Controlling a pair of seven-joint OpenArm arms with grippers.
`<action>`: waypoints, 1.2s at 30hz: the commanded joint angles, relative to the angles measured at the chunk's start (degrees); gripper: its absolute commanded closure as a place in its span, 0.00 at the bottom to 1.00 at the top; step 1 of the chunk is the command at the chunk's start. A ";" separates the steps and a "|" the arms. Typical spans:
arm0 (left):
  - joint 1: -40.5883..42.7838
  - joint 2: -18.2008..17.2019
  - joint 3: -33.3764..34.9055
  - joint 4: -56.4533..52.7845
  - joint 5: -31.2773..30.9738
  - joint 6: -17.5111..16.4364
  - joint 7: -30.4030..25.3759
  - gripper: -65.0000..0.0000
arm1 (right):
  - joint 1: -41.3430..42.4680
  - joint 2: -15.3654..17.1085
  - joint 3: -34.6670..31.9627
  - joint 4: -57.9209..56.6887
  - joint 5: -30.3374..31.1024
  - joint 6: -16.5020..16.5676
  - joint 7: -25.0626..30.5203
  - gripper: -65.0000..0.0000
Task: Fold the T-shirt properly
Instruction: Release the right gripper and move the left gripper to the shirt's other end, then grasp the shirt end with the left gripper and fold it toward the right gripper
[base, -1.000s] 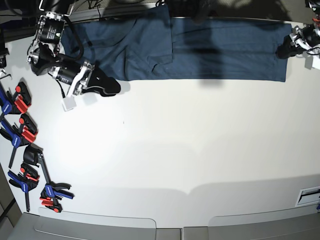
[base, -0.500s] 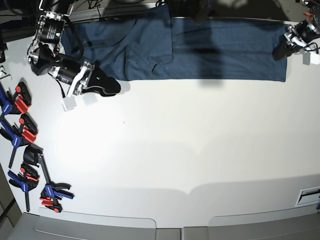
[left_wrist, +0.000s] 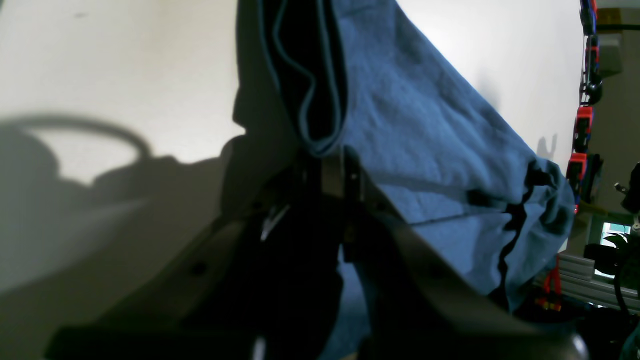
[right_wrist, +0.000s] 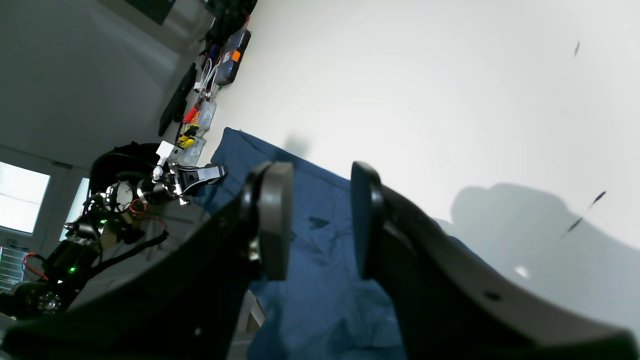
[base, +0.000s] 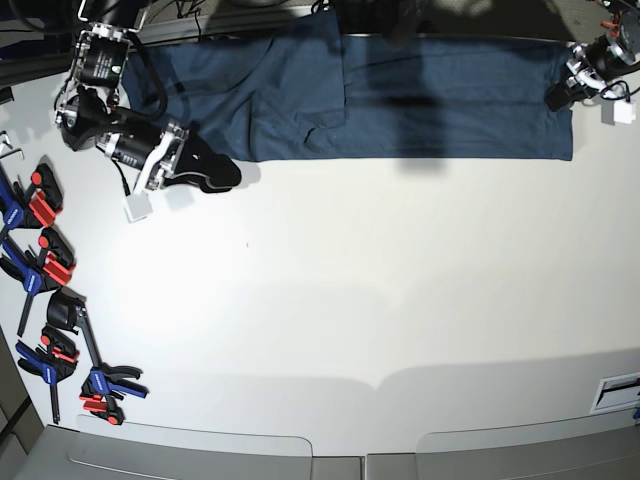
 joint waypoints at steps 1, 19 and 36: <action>0.17 -0.83 -0.22 0.61 -0.57 -0.12 -0.07 1.00 | 0.79 0.79 0.31 1.07 1.62 0.32 0.90 0.72; 0.68 -0.35 -0.22 10.32 -9.25 -0.12 3.21 1.00 | 0.79 0.79 0.31 1.07 -27.39 0.32 13.88 0.72; 3.48 8.09 9.05 30.47 -11.10 -0.12 6.21 1.00 | 0.79 0.79 0.31 1.07 -46.60 -8.22 23.34 0.72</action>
